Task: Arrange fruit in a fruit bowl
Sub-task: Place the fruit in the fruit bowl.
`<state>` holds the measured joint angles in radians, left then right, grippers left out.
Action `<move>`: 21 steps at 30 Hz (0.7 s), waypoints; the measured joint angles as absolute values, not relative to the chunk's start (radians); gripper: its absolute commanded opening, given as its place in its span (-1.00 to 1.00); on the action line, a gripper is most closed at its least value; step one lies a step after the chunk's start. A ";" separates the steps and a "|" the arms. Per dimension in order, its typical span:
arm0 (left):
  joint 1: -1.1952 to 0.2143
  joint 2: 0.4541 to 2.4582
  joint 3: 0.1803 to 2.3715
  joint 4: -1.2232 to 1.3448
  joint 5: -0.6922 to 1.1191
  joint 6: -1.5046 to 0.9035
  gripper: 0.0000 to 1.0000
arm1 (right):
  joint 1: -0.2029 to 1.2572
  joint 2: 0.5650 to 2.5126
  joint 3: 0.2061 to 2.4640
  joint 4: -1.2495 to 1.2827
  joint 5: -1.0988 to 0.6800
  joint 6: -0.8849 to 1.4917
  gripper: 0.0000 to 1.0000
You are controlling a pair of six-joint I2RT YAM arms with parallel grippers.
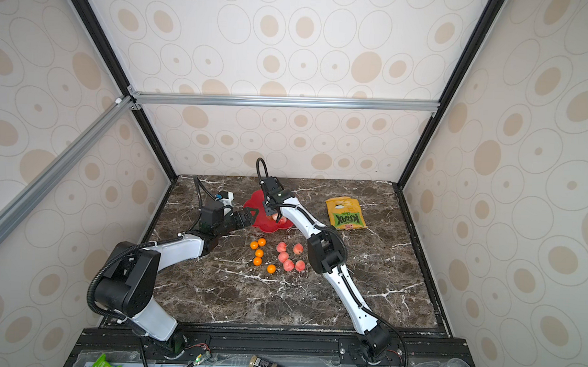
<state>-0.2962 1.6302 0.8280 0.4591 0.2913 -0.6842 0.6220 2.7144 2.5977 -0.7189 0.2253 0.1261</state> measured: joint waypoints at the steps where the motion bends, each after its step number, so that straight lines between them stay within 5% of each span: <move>1: -0.296 1.630 0.828 0.459 0.291 -0.684 0.96 | 0.622 2.714 2.598 -0.719 0.227 0.126 -0.28; 21: -0.292 1.630 0.830 0.459 0.294 -0.684 0.96 | 0.622 2.714 2.598 -0.739 0.241 0.133 -0.25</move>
